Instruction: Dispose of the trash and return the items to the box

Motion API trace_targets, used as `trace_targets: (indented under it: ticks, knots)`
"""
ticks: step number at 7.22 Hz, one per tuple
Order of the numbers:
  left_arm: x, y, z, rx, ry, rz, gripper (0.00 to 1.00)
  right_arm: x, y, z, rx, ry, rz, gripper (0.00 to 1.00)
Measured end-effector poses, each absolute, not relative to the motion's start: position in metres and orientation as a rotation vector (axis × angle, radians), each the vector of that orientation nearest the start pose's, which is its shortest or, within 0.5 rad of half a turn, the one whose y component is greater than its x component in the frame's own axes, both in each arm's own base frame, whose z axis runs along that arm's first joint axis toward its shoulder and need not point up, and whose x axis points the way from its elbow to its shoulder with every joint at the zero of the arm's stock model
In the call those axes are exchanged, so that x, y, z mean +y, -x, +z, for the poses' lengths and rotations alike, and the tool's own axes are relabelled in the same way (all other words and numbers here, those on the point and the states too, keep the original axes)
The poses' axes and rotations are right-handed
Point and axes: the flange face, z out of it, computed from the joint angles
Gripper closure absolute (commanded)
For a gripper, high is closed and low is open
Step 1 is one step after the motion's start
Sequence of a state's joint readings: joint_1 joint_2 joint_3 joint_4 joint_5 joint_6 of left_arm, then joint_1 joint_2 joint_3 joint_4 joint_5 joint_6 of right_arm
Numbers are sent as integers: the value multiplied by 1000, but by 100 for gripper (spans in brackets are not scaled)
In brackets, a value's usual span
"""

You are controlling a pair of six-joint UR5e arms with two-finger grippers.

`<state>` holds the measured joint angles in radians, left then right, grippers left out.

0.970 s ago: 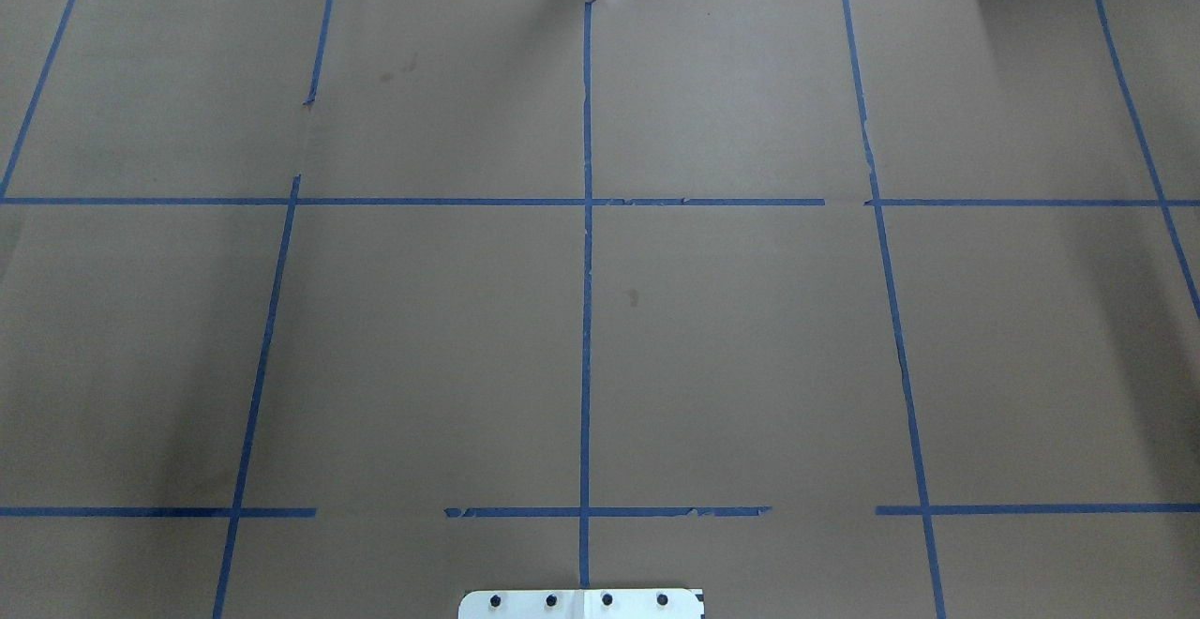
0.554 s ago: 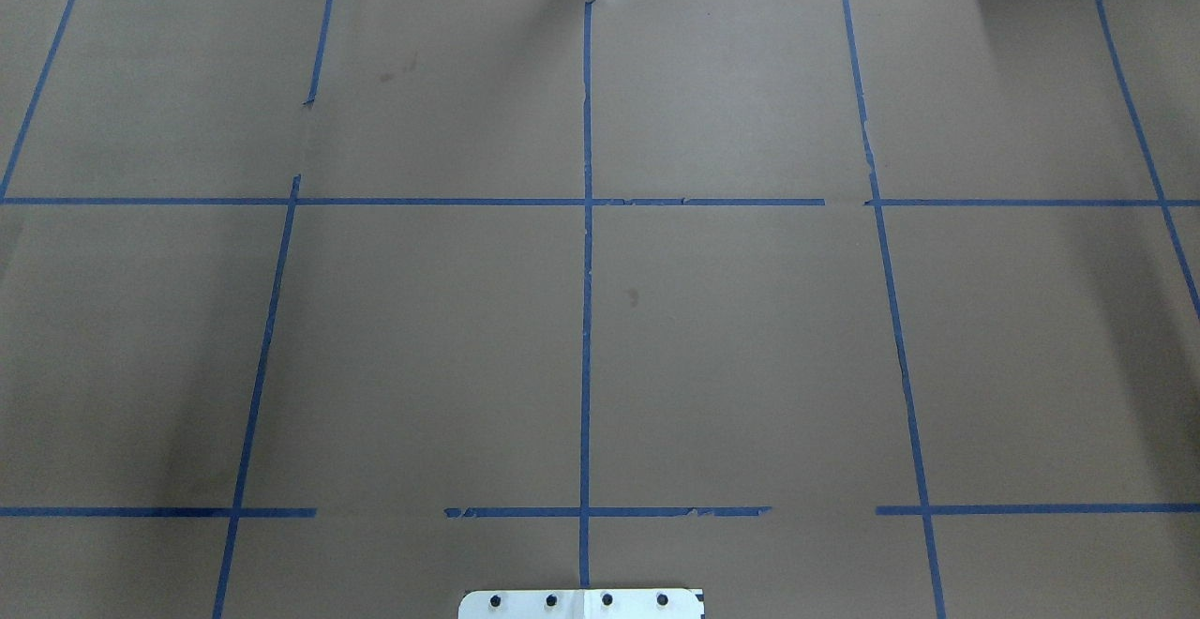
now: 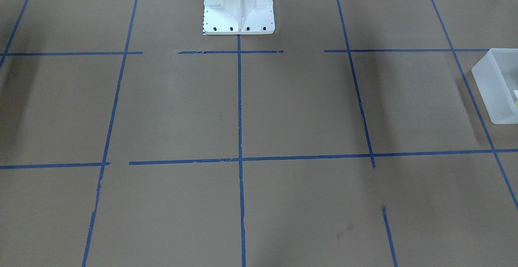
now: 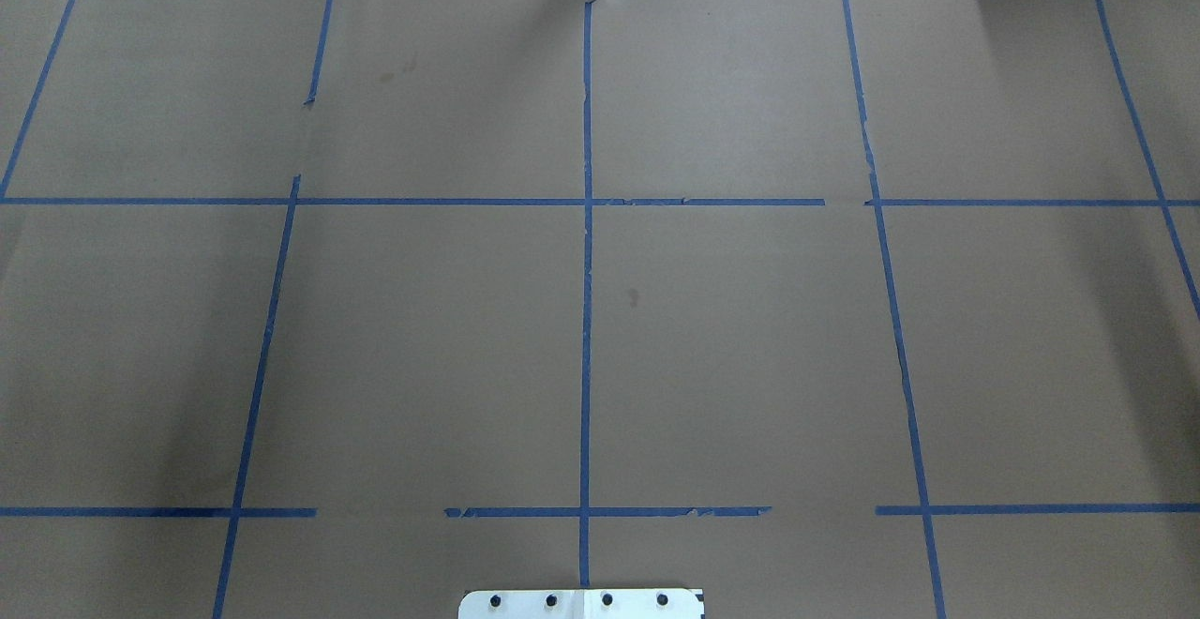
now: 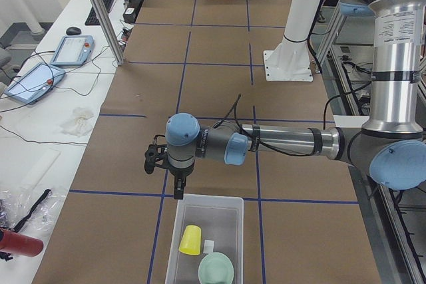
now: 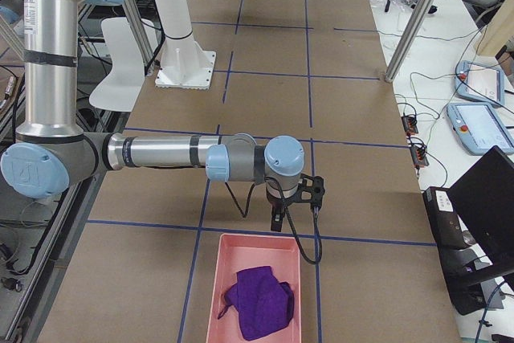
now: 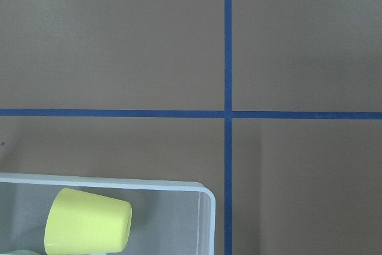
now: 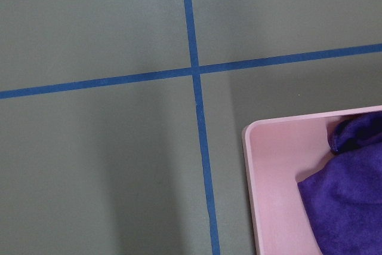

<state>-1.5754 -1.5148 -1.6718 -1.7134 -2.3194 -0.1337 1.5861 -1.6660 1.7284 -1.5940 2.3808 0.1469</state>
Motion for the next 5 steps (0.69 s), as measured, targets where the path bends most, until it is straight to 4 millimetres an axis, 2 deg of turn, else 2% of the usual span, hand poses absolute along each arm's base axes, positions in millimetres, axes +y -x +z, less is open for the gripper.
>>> trace_targets:
  ticks: [5]
  knots:
    - [-479,68,626,749,-150,10,0,-452,-68,626,-808,11,125,0]
